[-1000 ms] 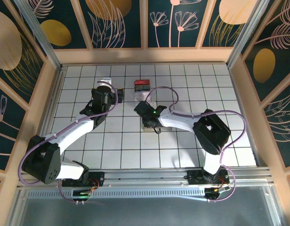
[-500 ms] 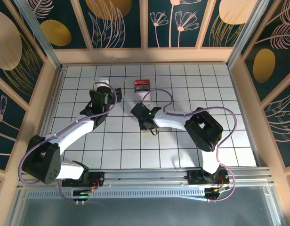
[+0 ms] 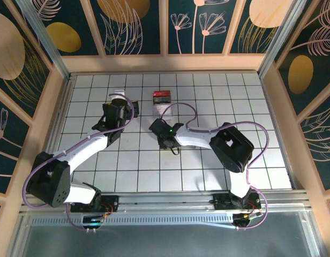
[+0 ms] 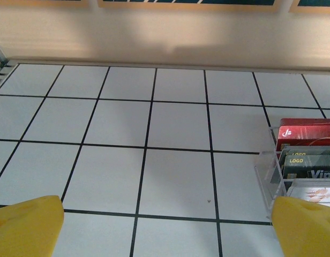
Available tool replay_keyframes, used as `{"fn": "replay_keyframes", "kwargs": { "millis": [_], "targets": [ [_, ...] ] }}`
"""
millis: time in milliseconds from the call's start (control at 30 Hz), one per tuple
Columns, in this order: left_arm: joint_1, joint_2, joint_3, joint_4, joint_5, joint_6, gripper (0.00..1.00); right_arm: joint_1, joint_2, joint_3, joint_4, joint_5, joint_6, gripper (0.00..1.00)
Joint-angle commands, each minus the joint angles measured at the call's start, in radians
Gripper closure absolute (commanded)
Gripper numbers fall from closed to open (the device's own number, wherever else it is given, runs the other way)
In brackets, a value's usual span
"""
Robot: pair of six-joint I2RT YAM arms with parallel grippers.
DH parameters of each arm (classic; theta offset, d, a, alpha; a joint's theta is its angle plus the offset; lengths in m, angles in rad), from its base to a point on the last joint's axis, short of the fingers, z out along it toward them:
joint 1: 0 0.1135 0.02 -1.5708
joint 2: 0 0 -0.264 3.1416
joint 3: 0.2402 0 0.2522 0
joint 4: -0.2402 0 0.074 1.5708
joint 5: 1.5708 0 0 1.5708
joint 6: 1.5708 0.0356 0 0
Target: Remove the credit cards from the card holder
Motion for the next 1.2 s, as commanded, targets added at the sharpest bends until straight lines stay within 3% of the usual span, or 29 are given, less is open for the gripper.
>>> {"fn": "replay_keyframes", "kwargs": {
  "millis": [0,433,1167],
  "targets": [
    [0.005,0.004,0.020,-0.010,-0.009,-0.006,0.01,-0.018,-0.003,-0.041,-0.040,0.001,0.022,0.61],
    [0.005,0.002,0.027,-0.023,-0.012,0.013,0.01,-0.048,-0.071,-0.038,0.000,-0.012,0.034,0.76],
    [0.005,-0.004,0.043,-0.031,-0.015,0.030,0.01,-0.059,-0.110,-0.050,0.000,0.002,0.031,0.65]
  ]
}}
